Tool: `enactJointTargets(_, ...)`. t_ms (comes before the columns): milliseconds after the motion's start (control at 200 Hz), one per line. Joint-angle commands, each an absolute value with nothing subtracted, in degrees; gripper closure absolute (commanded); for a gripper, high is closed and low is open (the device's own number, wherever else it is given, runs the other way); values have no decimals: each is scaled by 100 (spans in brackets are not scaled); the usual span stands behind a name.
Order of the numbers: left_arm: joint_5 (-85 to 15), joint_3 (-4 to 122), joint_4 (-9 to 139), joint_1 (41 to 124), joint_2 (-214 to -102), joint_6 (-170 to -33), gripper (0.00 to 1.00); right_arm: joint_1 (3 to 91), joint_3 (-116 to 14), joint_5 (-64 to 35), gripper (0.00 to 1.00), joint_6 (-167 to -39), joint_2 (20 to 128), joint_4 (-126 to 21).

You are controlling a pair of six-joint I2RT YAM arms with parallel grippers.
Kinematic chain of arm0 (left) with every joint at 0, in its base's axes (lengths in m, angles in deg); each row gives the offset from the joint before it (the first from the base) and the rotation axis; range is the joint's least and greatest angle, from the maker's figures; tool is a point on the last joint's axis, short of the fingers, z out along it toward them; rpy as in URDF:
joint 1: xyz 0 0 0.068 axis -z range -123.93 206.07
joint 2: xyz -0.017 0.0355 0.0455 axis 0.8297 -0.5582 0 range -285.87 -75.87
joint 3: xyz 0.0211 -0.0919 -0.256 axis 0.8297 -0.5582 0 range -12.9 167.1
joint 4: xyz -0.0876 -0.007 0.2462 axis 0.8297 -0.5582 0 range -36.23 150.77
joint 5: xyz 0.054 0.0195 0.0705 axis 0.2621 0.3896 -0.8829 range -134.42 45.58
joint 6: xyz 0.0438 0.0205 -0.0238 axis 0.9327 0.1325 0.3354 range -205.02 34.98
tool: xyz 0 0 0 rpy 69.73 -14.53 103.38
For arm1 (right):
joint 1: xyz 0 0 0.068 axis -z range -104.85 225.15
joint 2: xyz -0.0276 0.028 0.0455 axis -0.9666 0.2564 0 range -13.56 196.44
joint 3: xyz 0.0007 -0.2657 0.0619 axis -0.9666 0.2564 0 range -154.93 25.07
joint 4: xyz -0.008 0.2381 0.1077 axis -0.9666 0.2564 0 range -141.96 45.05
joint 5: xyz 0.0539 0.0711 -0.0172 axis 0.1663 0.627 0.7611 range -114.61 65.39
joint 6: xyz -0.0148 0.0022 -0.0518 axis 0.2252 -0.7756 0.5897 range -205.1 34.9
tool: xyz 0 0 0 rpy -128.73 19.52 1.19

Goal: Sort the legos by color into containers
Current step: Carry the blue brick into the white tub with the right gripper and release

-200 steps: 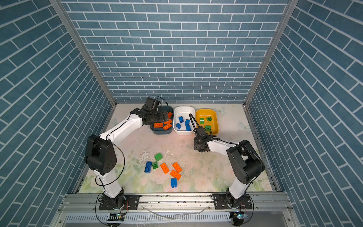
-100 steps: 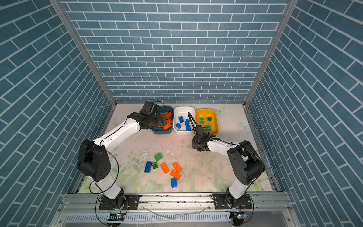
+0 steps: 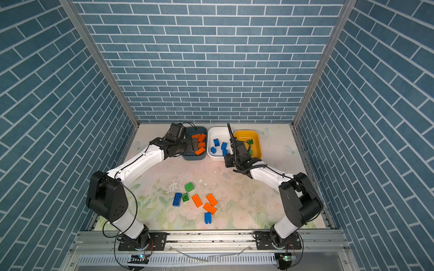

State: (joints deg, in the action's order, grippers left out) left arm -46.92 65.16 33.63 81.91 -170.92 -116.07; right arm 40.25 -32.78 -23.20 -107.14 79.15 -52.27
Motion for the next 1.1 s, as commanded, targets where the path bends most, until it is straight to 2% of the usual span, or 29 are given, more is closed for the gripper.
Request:
enactJointTargets(0, -4677, 6368, 3246, 8234, -16941, -11577, 1, 4091, -4107, -2391, 76, -10395, 8349, -4882)
enactJointTargets(390, -4741, 5922, 3273, 8248, -16585, -11611, 1, 4305, -6193, -2663, 74, -10133, 9938, -3764)
enactJointTargets(445, -4705, 5934, 3230, 8260, -16604, -11616, 1, 4315, -6406, -2719, 69, -10088, 10138, -3767)
enactJointTargets(580, -4765, 5899, 3205, 8286, -16595, -11649, 1, 4316, -6882, -2760, 45, -10021, 10245, -3442)
enactJointTargets(670, -4811, 5890, 3143, 8288, -16561, -11649, 1, 4324, -6486, -2603, 35, -9877, 9725, -3687)
enactJointTargets(955, -4794, 5888, 3117, 8383, -16646, -11614, 1, 4313, -4220, -2496, 20, -9637, 7660, -4617)
enactJointTargets(965, -4794, 5890, 3122, 8388, -16650, -11614, 1, 4315, -4136, -2505, 15, -9660, 7591, -4662)
enactJointTargets(975, -4789, 5895, 3106, 8398, -16651, -11614, 1, 4315, -4049, -2521, 6, -9687, 7530, -4702)
enactJointTargets(990, -4798, 5903, 3088, 8409, -16664, -11614, 1, 4315, -3926, -2553, 2, -9718, 7434, -4775)
enactJointTargets(1095, -4949, 5939, 2947, 8529, -16696, -11617, 1, 4318, -3074, -2815, 1, -10016, 6815, -5282)
